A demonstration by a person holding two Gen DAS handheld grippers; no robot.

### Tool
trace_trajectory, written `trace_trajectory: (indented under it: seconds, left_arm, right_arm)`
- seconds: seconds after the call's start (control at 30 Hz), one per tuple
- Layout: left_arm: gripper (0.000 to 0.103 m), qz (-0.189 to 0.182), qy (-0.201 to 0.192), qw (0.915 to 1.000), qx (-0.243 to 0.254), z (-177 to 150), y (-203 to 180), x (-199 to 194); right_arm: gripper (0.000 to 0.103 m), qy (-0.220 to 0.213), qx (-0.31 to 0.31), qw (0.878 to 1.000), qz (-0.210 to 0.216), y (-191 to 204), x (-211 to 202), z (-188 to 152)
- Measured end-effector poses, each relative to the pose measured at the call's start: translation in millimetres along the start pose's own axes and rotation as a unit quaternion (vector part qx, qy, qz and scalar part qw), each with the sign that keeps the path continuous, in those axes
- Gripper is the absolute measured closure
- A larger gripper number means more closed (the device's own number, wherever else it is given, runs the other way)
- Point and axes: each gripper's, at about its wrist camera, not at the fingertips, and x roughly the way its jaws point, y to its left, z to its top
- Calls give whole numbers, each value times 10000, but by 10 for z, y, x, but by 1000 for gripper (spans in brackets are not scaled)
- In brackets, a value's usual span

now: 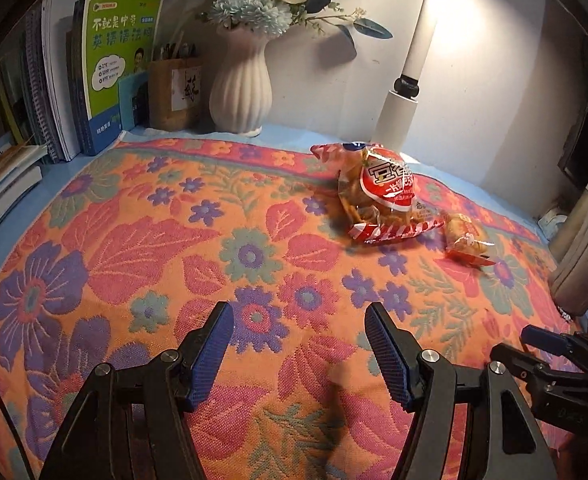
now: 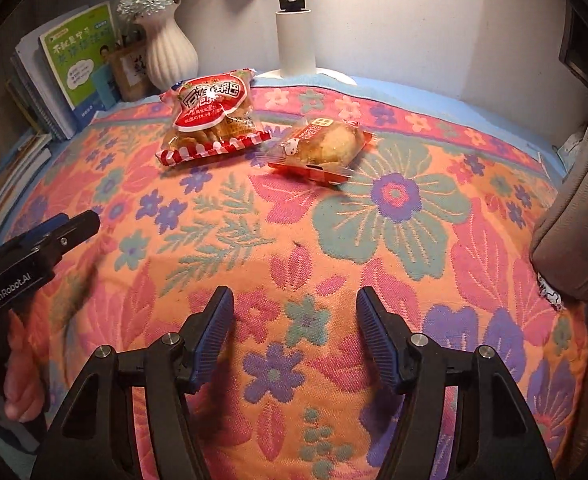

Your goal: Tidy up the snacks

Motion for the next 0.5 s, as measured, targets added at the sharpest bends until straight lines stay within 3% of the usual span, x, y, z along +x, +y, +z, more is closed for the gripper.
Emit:
trace_trajectory:
  seconds: [0.13, 0.23, 0.27, 0.5]
  left_arm:
    - [37, 20, 42, 10000, -32, -9, 11, 14]
    - [36, 34, 61, 9999, -100, -5, 35, 23]
    - [35, 24, 79, 9999, -120, -5, 43, 29]
    - [35, -124, 164, 9995, -241, 2, 92, 55]
  right_arm:
    - [23, -15, -238, 9996, -140, 109, 41, -58]
    - [9, 104, -504, 9985, -212, 206, 93, -87]
    - [0, 187, -545, 9982, -140, 222, 118, -94]
    - [0, 258, -623, 9977, -71, 231, 132, -96]
